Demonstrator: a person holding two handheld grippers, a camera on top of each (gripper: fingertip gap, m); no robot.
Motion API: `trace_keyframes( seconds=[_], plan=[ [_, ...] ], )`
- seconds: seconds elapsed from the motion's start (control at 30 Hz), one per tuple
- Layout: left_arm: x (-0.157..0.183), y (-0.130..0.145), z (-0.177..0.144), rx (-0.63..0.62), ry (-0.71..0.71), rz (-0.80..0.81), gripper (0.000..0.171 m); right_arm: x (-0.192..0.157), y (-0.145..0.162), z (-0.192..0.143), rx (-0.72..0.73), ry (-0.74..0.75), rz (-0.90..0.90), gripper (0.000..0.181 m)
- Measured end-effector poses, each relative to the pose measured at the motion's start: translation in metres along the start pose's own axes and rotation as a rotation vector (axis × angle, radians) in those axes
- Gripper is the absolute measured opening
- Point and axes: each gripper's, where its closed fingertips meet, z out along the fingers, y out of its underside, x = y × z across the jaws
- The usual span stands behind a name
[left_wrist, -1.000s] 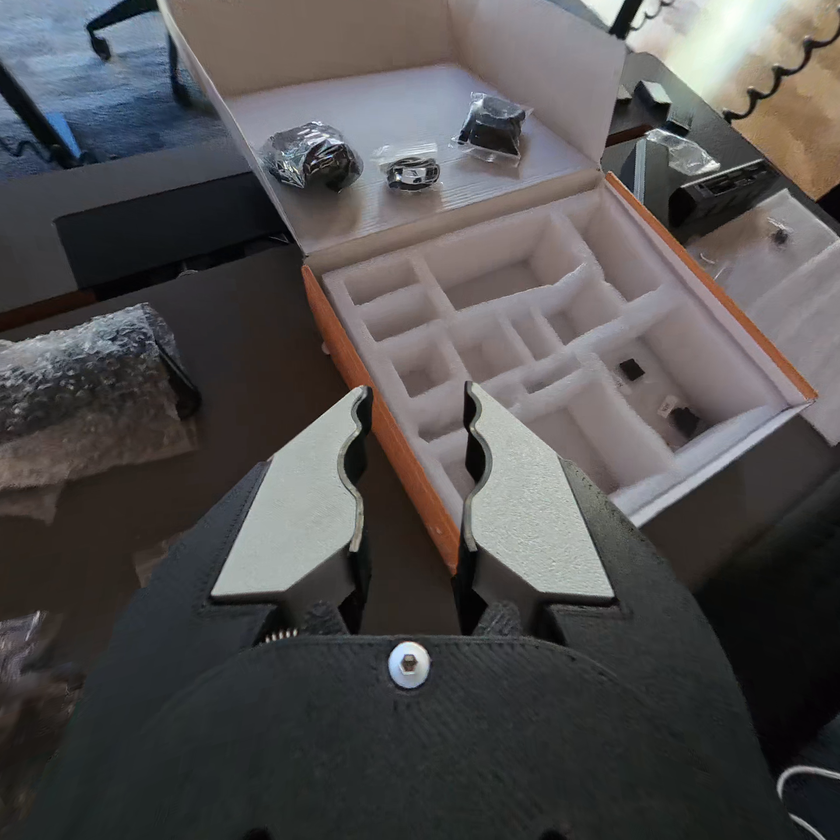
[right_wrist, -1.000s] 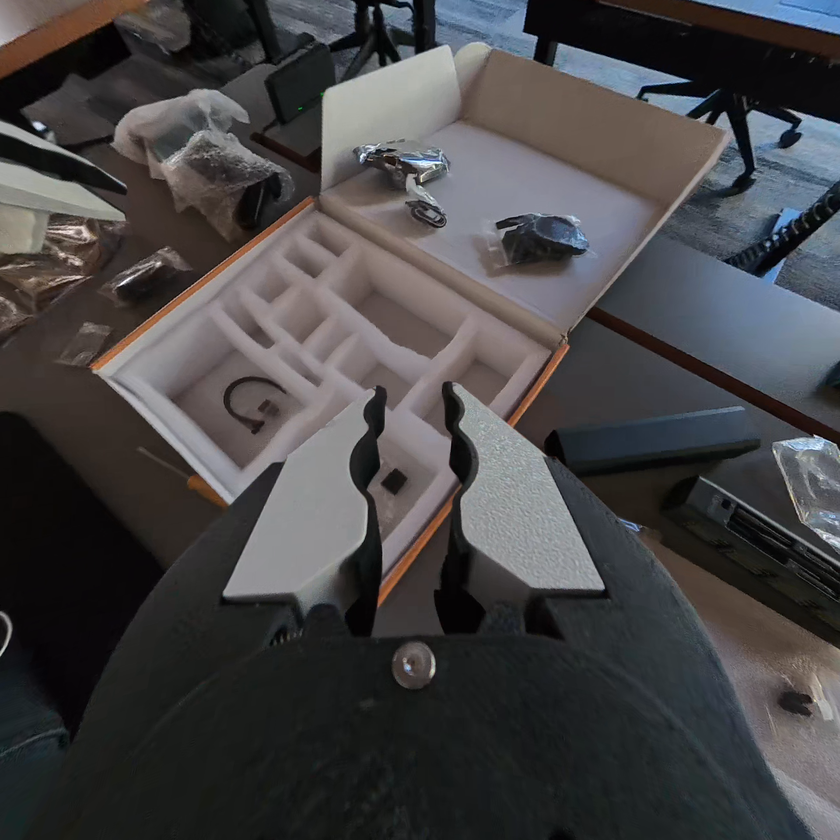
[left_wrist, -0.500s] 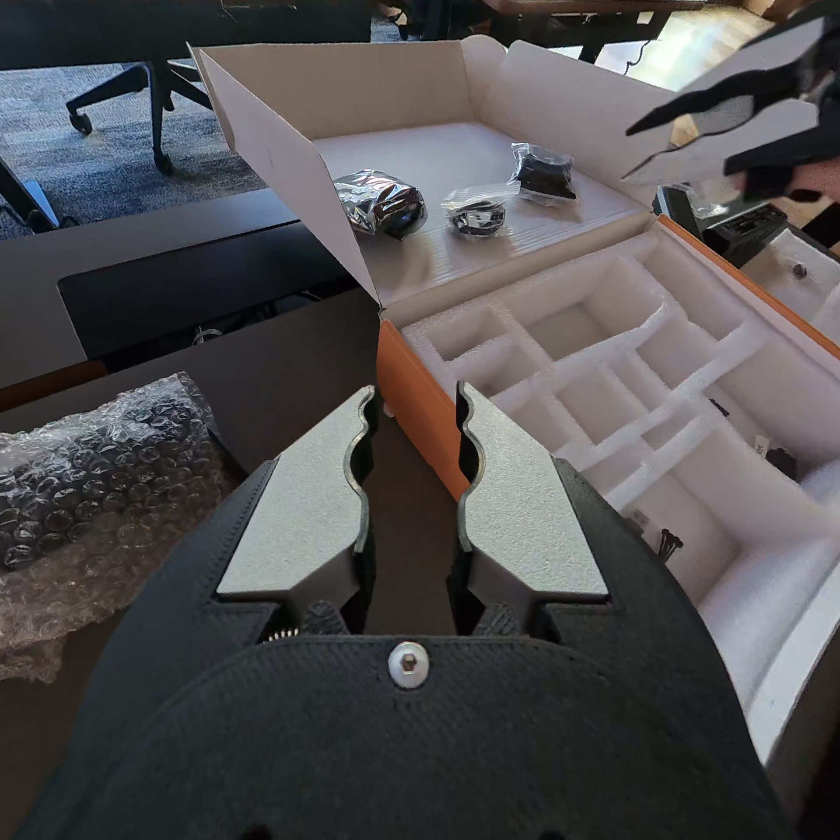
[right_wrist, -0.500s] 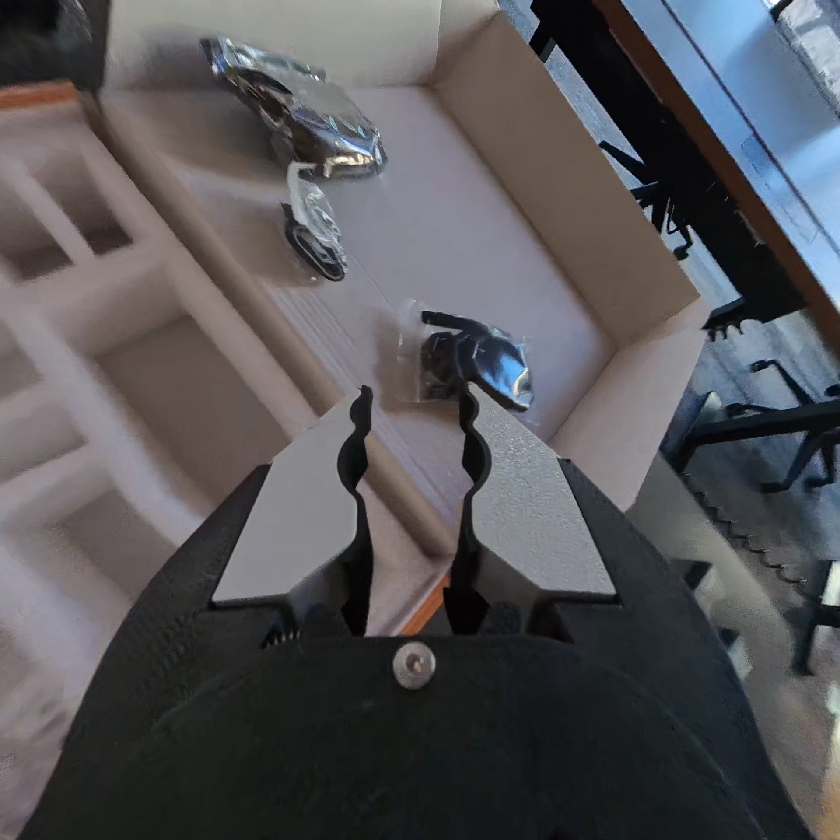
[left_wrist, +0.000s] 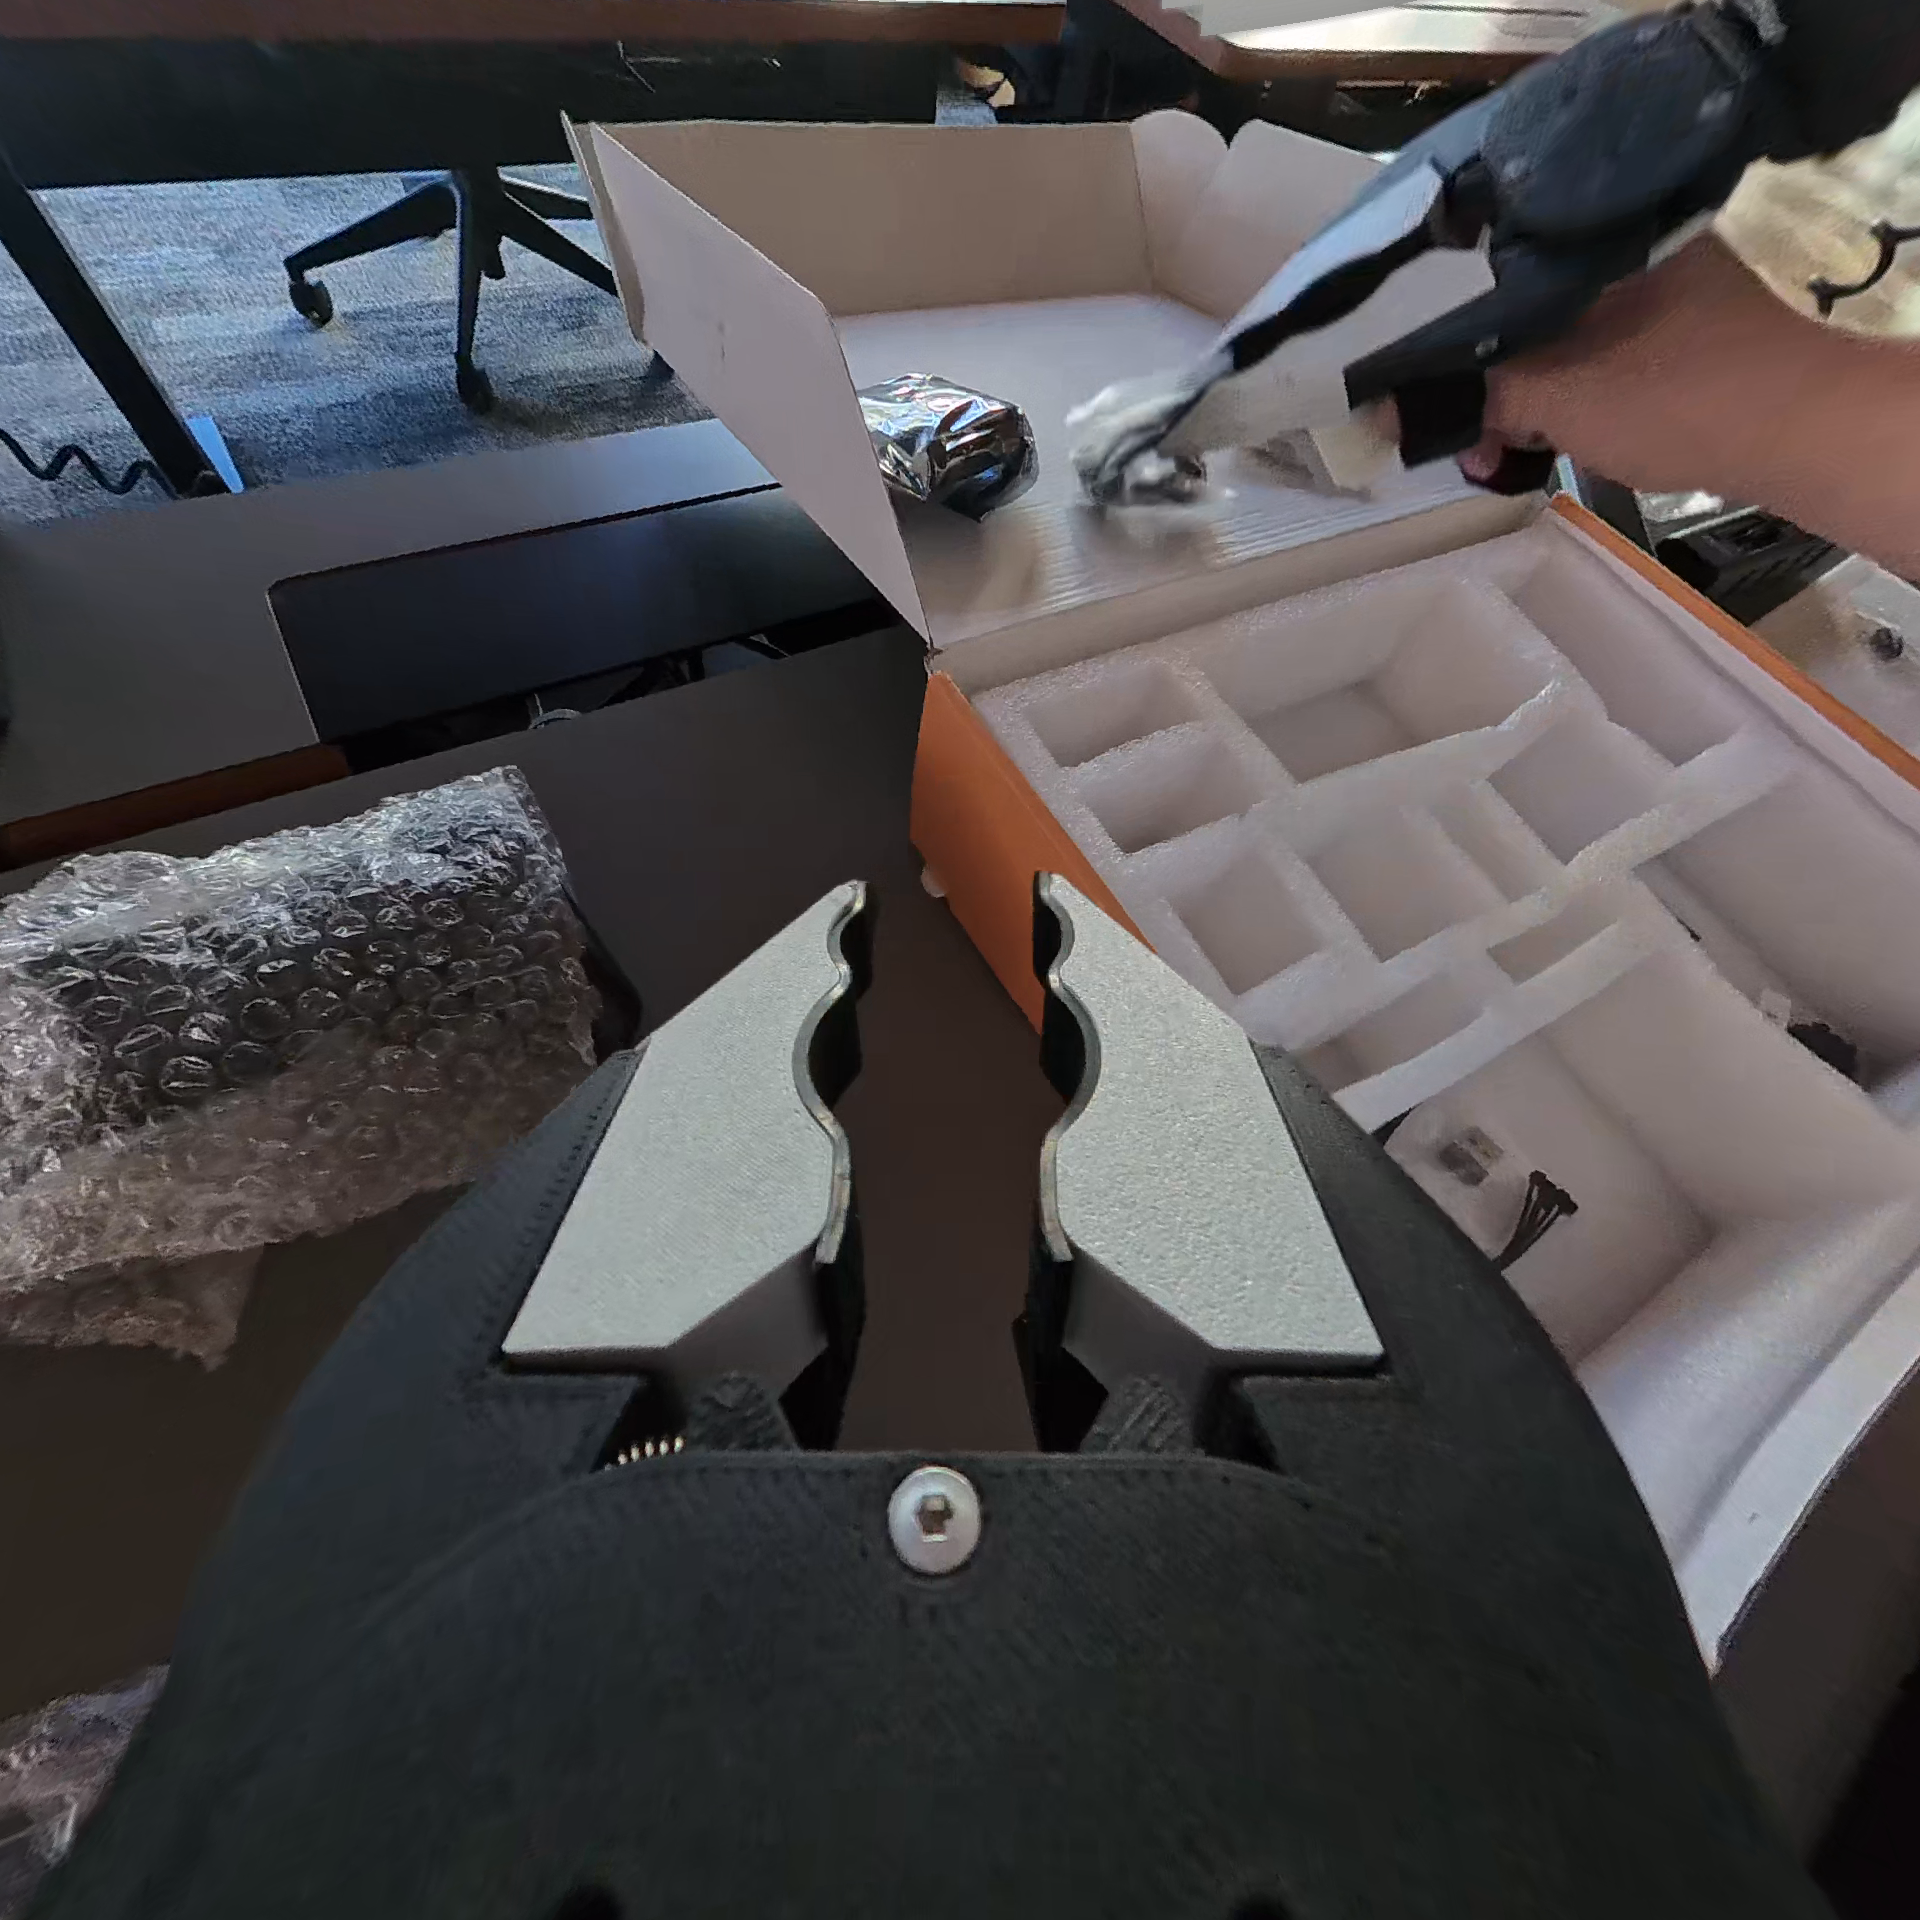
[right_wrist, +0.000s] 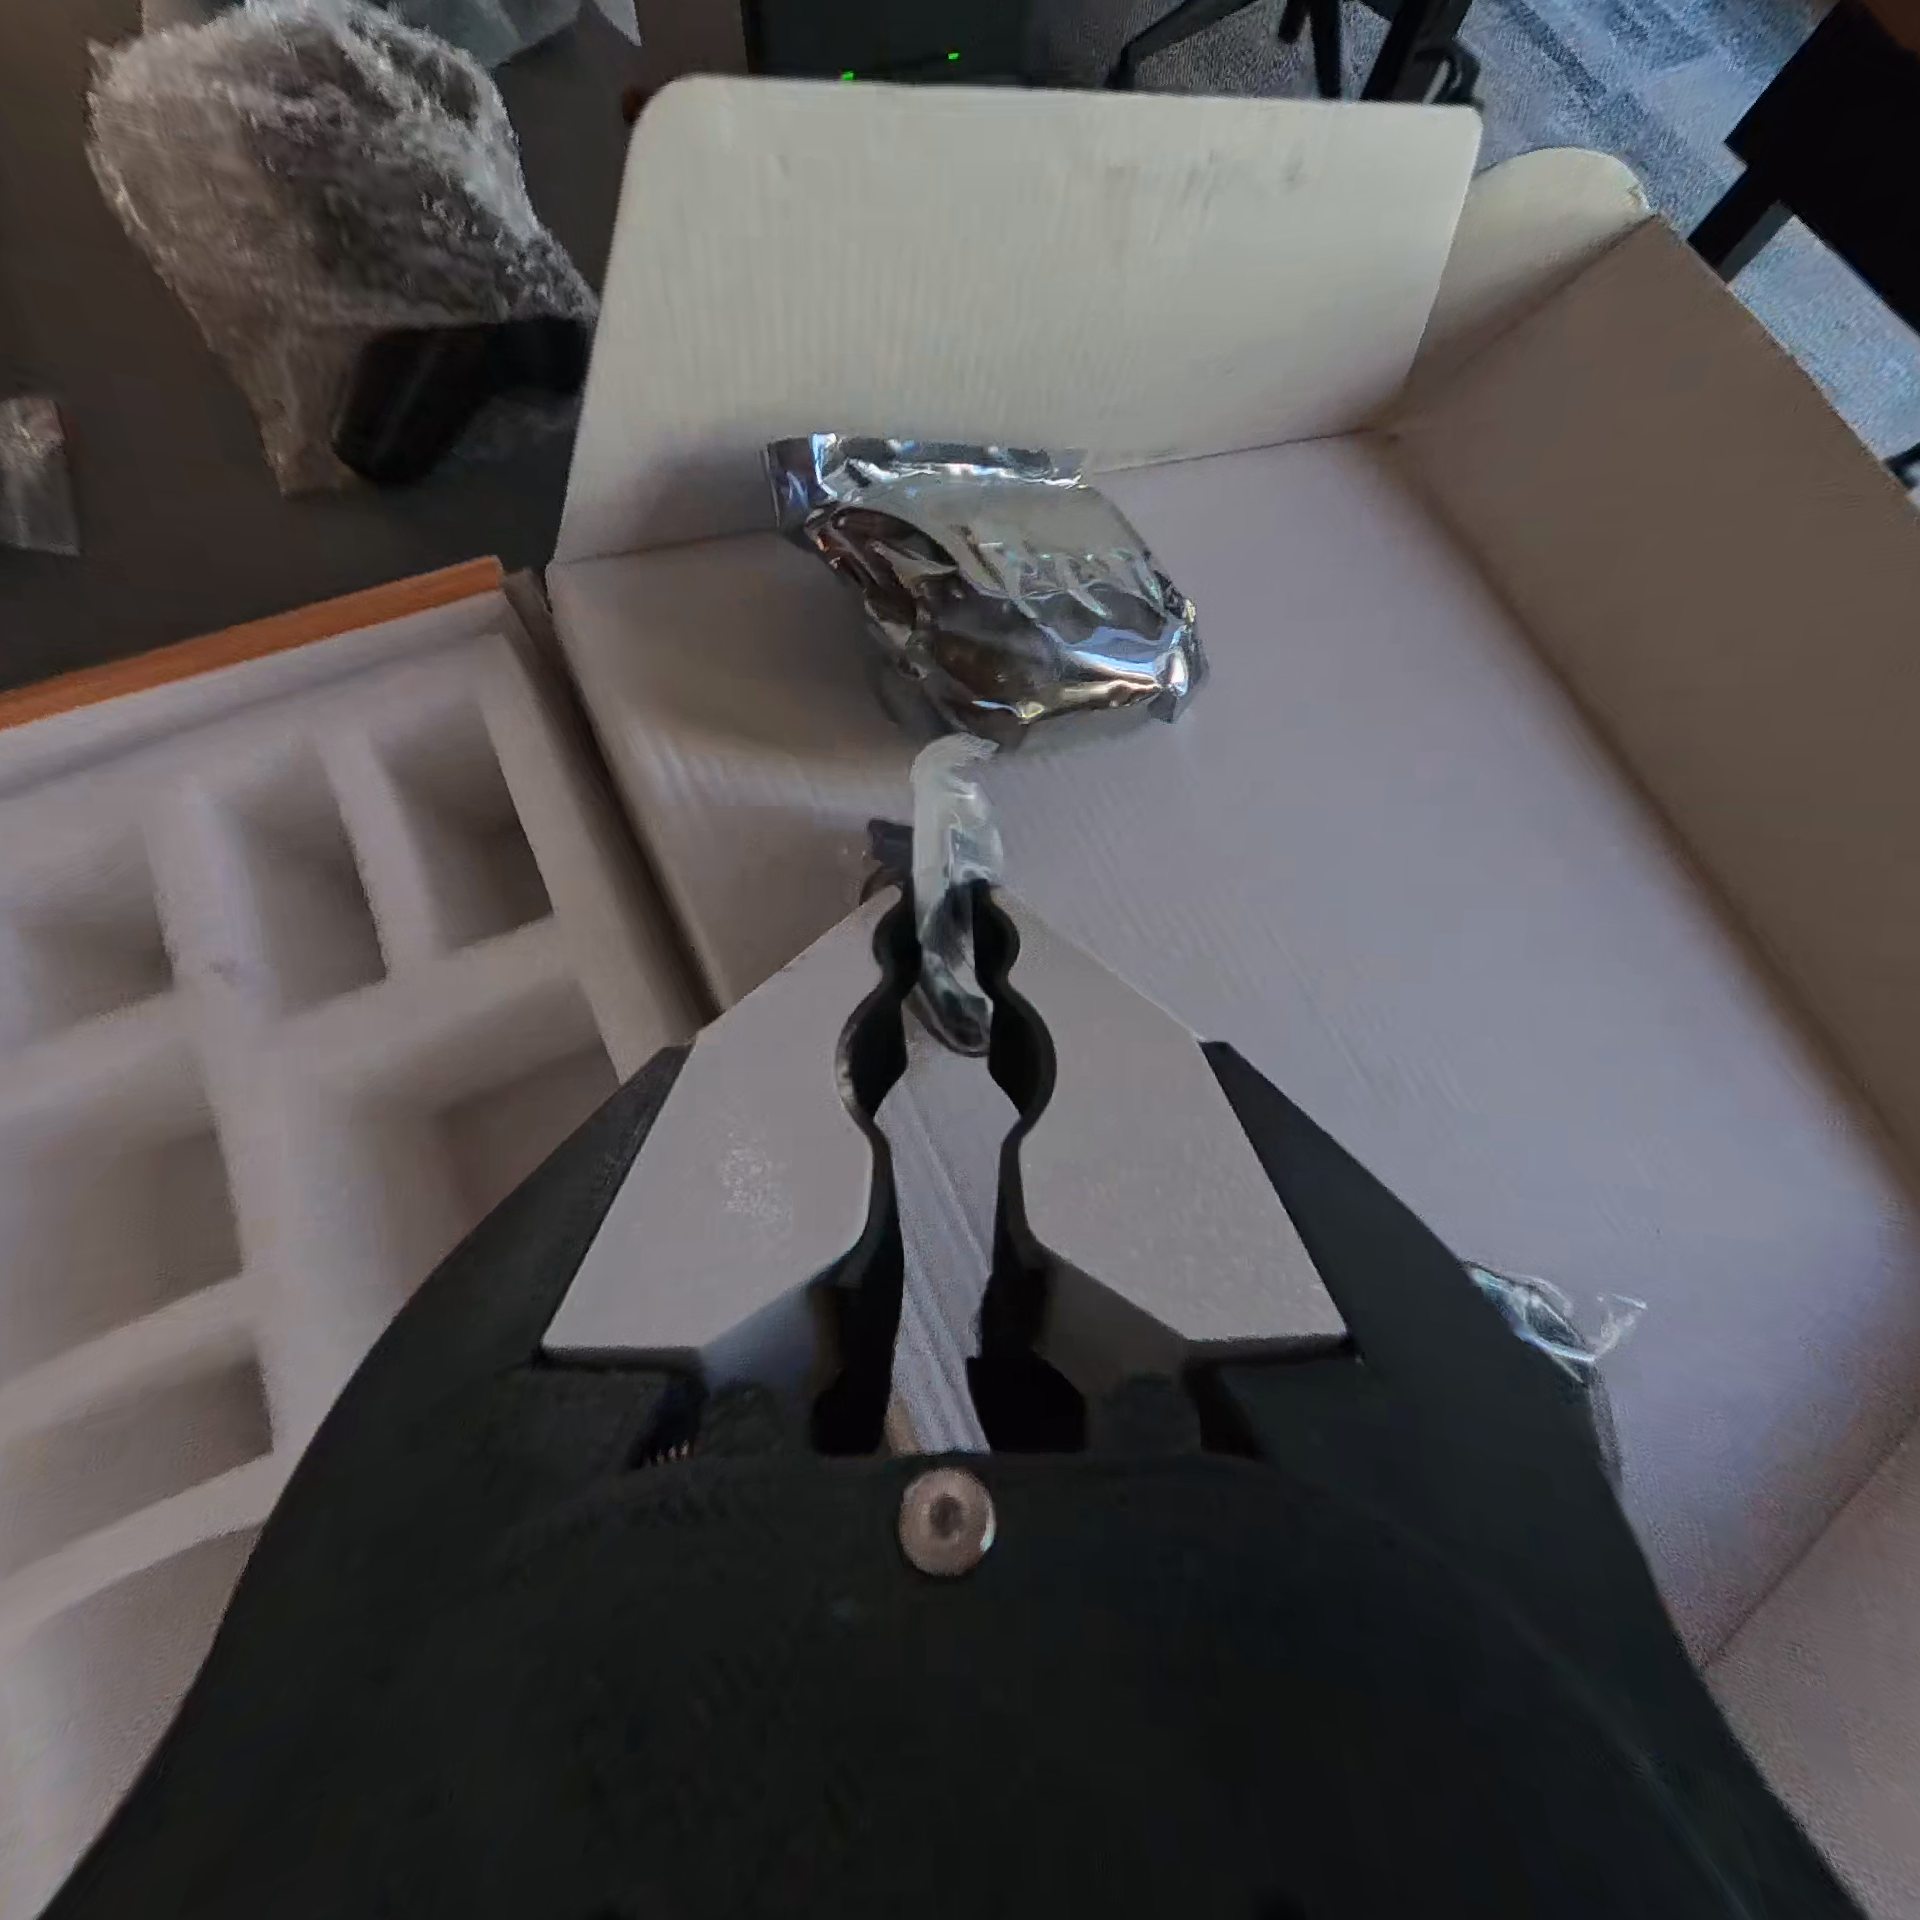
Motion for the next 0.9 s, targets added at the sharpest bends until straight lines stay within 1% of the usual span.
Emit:
trace_keyframes(
  seconds=[0.07, 0.13, 0.2, 0.27, 0.33, 0.4, 0.47, 0.5, 0.57, 0.63, 0.7, 0.73, 0.8, 0.83, 0.9],
  plan=[
    [0.004, 0.005, 0.000, -0.016, 0.011, 0.010, 0.028, 0.008, -0.003, -0.003, 0.005, -0.014, 0.126, 0.006],
    [0.008, 0.007, 0.000, -0.024, 0.023, 0.020, 0.028, 0.016, -0.006, -0.007, 0.023, -0.044, 0.300, 0.006],
    [0.011, 0.007, 0.000, -0.026, 0.034, 0.026, 0.027, 0.021, -0.003, -0.010, 0.000, -0.096, 0.491, 0.006],
    [0.013, 0.006, 0.001, -0.024, 0.046, 0.025, 0.027, 0.022, -0.005, -0.013, 0.017, -0.173, 0.625, 0.006],
    [0.015, 0.005, 0.003, -0.023, 0.056, 0.024, 0.027, 0.024, -0.006, -0.015, 0.036, -0.209, 0.694, 0.006],
    [0.017, 0.005, 0.004, -0.024, 0.065, 0.023, 0.026, 0.028, 0.000, -0.016, 0.025, -0.205, 0.756, 0.006],
    [0.018, 0.003, 0.004, -0.023, 0.071, 0.030, 0.026, 0.025, -0.005, -0.020, 0.055, -0.283, 0.851, 0.006],
    [0.019, 0.001, 0.005, -0.021, 0.072, 0.037, 0.026, 0.025, -0.014, -0.024, 0.109, -0.328, 0.879, 0.006],
    [0.020, -0.005, 0.007, -0.013, 0.081, 0.033, 0.026, 0.020, -0.036, -0.035, 0.240, -0.379, 0.825, 0.005],
    [0.027, -0.021, 0.015, 0.013, 0.145, -0.027, 0.036, 0.012, -0.055, -0.046, 0.328, -0.328, 0.672, 0.006],
    [0.037, -0.050, 0.027, 0.057, 0.229, -0.132, 0.049, 0.000, -0.070, -0.054, 0.369, -0.243, 0.492, 0.006],
    [0.043, -0.067, 0.033, 0.091, 0.273, -0.190, 0.051, -0.007, -0.076, -0.056, 0.375, -0.206, 0.414, 0.006],
    [0.054, -0.099, 0.048, 0.149, 0.343, -0.291, 0.050, -0.023, -0.088, -0.061, 0.390, -0.171, 0.290, 0.006],
    [0.057, -0.113, 0.055, 0.173, 0.358, -0.330, 0.045, -0.028, -0.093, -0.063, 0.399, -0.150, 0.248, 0.006],
    [0.060, -0.139, 0.065, 0.254, 0.357, -0.401, 0.041, -0.035, -0.101, -0.069, 0.420, -0.119, 0.196, 0.005]
  ],
)
